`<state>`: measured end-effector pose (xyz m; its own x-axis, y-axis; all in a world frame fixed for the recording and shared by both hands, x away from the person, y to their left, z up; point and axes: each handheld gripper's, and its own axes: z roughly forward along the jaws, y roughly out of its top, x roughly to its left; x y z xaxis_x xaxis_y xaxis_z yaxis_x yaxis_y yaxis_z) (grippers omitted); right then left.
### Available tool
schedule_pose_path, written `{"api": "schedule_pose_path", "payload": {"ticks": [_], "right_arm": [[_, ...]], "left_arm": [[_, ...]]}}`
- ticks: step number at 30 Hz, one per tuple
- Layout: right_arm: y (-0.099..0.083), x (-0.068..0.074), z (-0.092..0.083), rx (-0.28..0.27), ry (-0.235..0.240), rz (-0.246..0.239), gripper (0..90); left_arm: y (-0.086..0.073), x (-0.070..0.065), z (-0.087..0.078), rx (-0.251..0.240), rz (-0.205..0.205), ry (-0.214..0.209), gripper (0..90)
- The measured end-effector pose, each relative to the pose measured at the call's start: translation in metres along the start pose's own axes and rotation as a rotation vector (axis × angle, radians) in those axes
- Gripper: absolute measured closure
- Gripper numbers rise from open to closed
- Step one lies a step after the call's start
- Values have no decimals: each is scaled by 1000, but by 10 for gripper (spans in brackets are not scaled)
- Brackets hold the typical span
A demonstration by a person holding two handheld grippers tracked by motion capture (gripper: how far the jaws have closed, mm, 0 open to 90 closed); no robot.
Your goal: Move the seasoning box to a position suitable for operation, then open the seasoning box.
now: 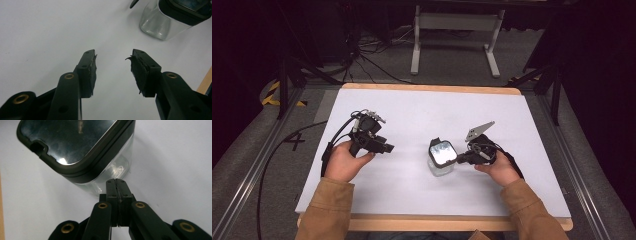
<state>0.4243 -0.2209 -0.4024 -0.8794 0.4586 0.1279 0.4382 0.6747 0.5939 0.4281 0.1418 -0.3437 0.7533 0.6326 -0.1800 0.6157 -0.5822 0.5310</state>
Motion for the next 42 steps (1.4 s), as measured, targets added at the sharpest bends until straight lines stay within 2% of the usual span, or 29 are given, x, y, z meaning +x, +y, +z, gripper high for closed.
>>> {"api": "schedule_pose_path", "payload": {"ticks": [12,21,24,25,26,27,31,34,38,42], "right_arm": [[-2,19,8,41,32,-32,900],[-2,22,9,48,39,-40,900],[-4,19,-5,18,2,-31,899],[-4,19,-5,18,2,-31,899],[-6,15,-19,-18,-27,-14,899],[-6,15,-19,-18,-27,-14,899],[-14,9,-45,-82,-75,21,899],[-22,6,-59,-115,-103,52,899],[-29,3,-67,-142,-122,76,899],[-37,2,-71,-152,-134,106,899]], "left_arm": [[12,-4,8,2,33,-12,569],[14,-4,8,-11,34,-16,581],[16,-4,4,-38,48,-41,585],[16,-4,4,-38,48,-41,597],[17,-6,2,-62,62,-64,608],[17,-6,2,-62,62,-64,621],[26,-15,-3,-92,91,-76,676],[35,-22,-6,-130,108,-100,682],[47,-30,-4,-181,136,-128,714],[62,-35,3,-190,168,-150,756]]}}
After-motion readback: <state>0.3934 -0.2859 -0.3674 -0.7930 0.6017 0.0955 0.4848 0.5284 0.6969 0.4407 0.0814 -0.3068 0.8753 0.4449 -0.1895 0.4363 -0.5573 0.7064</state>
